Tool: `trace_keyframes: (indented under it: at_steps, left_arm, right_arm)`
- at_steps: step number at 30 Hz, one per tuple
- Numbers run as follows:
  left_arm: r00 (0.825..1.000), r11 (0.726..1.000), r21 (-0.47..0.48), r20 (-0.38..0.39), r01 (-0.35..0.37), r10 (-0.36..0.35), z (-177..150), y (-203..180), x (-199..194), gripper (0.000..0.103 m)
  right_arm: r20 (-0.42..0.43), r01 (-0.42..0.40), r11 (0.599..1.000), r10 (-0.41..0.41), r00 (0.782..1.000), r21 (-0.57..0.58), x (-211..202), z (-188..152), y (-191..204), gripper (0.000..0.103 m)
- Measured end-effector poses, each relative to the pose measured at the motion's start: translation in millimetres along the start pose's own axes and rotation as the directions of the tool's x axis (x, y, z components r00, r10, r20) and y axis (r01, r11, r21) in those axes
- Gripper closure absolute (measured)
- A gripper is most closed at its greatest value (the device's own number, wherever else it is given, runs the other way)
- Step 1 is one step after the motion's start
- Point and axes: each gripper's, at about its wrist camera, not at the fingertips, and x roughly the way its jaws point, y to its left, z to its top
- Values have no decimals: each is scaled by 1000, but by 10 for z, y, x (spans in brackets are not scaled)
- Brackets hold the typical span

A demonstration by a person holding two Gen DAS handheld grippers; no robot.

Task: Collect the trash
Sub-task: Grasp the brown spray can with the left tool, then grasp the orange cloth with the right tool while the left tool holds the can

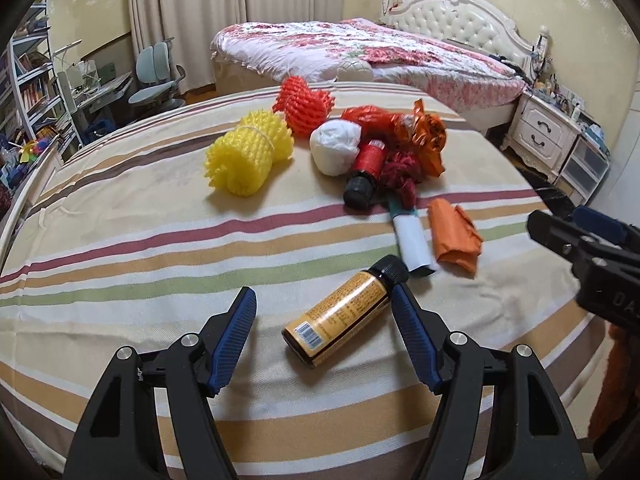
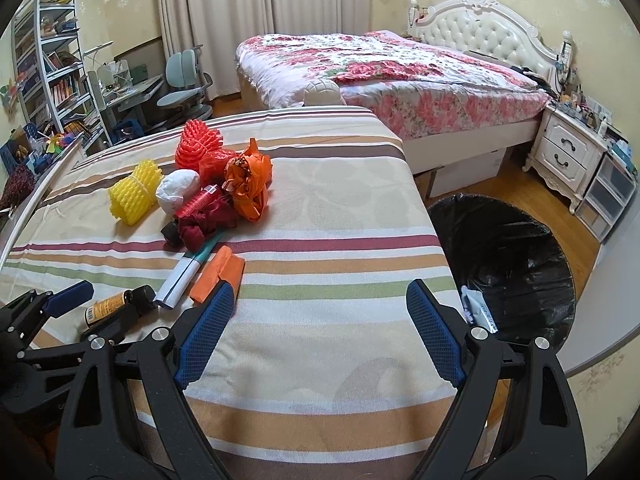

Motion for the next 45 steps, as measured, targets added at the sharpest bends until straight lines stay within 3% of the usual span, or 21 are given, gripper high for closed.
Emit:
trace_keyframes:
  at_steps: [5,11,20,25,32,34,41,45]
  left_arm:
    - [1000,999,-36,-21,-14,13,48,108,82,35]
    - [999,999,-42,-21,-32,31,89,134,111,50]
    - [1000,998,-62,-9,-20,20,-11,190,15,51]
    - [999,998,-53,7,-39,40,25,201,32,77]
    - [1000,997,-76,10,-25,25,77,268,59,78]
    - [1000,996,-82,10,-19,20,93,287,67,78]
    - [1000,995,-97,12,-11,12,109,321,80,78]
    - [1000,995,-102,11,-7,8,101,326,70,78]
  right_arm:
    - [-9,1,1000,-1,1000,-6,39,0,30,17]
    - [-20,-2,1000,2,1000,-15,85,-1,83,17]
    - [-28,-12,999,11,1000,-32,132,-4,169,17]
    - [-26,-20,999,19,999,-47,131,-2,235,17]
    - [-32,-39,996,36,999,-76,156,-4,361,19]
    - [-41,-46,995,42,998,-87,182,-4,402,28]
    - [-78,-77,991,69,995,-111,314,-3,530,41]
    - [-104,-114,987,102,989,-112,375,-13,556,55]
